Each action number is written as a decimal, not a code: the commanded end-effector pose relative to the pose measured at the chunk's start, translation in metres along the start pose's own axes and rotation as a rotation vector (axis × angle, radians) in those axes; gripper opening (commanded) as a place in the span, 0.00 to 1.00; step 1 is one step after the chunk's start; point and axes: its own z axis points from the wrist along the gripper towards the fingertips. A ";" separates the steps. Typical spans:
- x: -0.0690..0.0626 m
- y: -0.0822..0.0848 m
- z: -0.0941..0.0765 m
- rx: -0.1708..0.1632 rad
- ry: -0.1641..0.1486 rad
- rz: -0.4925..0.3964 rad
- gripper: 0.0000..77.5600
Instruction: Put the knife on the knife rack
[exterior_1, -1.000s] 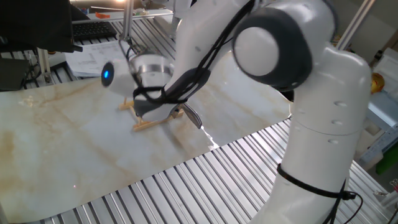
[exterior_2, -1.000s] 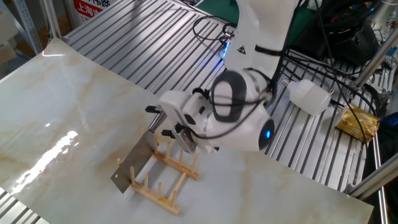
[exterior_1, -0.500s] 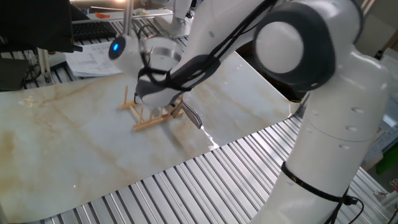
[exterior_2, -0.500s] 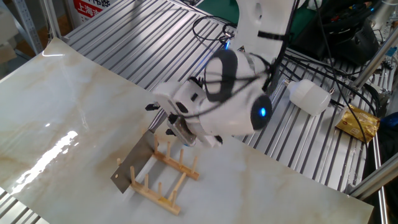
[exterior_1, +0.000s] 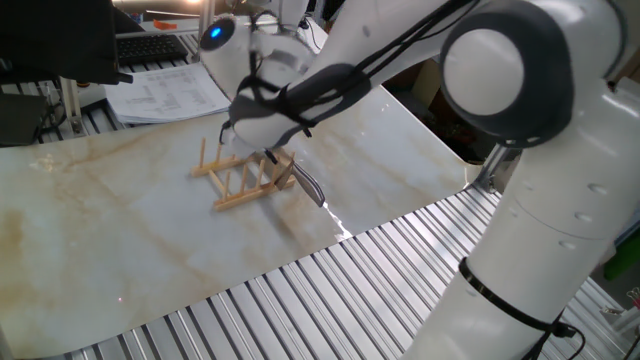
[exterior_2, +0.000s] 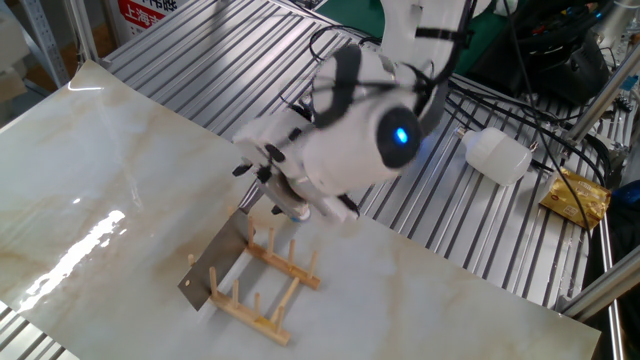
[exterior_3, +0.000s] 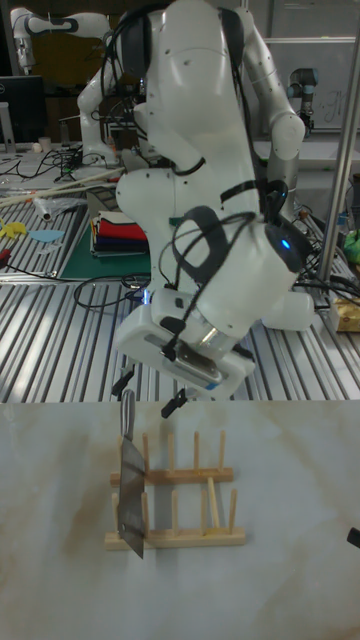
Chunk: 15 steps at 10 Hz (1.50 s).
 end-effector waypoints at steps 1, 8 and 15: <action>-0.006 -0.021 -0.014 -0.209 0.014 0.017 1.00; -0.006 -0.049 -0.024 -0.439 0.057 0.022 1.00; 0.000 -0.061 -0.027 -0.517 0.056 0.018 1.00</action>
